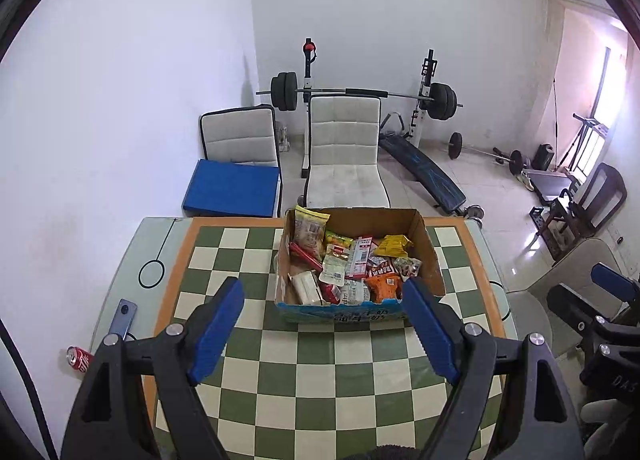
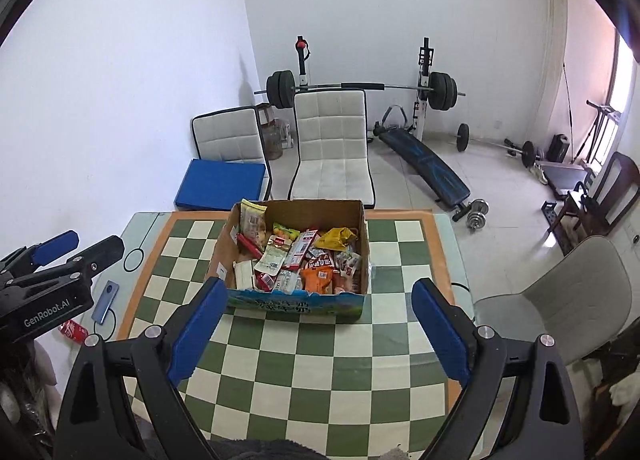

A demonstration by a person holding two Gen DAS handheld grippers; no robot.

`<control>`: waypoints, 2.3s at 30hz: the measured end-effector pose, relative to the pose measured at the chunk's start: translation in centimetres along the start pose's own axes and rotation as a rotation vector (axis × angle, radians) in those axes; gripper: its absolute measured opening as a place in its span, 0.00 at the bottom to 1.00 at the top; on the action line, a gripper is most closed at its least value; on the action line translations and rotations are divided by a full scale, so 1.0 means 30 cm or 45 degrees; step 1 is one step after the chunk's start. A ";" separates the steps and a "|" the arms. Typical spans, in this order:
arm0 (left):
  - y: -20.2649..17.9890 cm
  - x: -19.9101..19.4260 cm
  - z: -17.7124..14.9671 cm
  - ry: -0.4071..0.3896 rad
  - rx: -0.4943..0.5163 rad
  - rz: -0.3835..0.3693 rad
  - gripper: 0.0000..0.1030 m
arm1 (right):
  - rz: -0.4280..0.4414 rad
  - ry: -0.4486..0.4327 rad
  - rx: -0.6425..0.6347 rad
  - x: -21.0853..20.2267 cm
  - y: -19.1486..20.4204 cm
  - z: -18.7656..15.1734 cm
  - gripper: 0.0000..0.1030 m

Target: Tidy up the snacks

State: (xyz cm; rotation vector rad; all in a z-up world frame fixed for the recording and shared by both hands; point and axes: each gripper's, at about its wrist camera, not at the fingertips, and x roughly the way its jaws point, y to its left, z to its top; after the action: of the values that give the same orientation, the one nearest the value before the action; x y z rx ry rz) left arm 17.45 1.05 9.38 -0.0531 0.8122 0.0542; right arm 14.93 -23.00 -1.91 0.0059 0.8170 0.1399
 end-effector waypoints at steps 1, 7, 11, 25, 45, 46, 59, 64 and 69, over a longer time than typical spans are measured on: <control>0.002 -0.001 -0.005 -0.003 -0.002 0.000 0.79 | -0.003 -0.004 -0.002 -0.004 0.000 0.001 0.93; 0.012 0.020 -0.013 -0.003 -0.047 -0.063 0.79 | -0.054 -0.039 0.001 0.008 -0.003 -0.009 0.95; -0.004 0.044 -0.019 -0.039 -0.031 -0.038 0.94 | -0.080 -0.060 0.017 0.056 -0.010 -0.014 0.95; -0.050 0.127 -0.041 -0.022 -0.001 0.020 0.94 | -0.140 -0.060 0.034 0.154 -0.031 -0.044 0.96; -0.055 0.130 -0.062 -0.041 -0.013 0.099 0.94 | -0.129 -0.073 0.019 0.153 -0.030 -0.051 0.96; -0.056 0.129 -0.063 -0.040 -0.010 0.097 0.94 | -0.128 -0.073 0.021 0.153 -0.030 -0.051 0.96; -0.069 0.132 -0.068 -0.030 -0.002 0.098 0.94 | -0.122 -0.066 0.022 0.169 -0.025 -0.048 0.96; -0.070 0.134 -0.069 -0.030 0.000 0.097 0.94 | -0.124 -0.061 0.030 0.168 -0.026 -0.056 0.96; -0.070 0.133 -0.069 -0.028 -0.001 0.100 0.94 | -0.124 -0.059 0.029 0.169 -0.029 -0.057 0.96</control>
State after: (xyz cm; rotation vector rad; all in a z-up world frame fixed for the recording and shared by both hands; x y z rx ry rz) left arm 18.85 -1.08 5.11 -0.0216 0.7920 0.1290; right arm 17.21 -23.30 -6.81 -0.0091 0.7707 0.0382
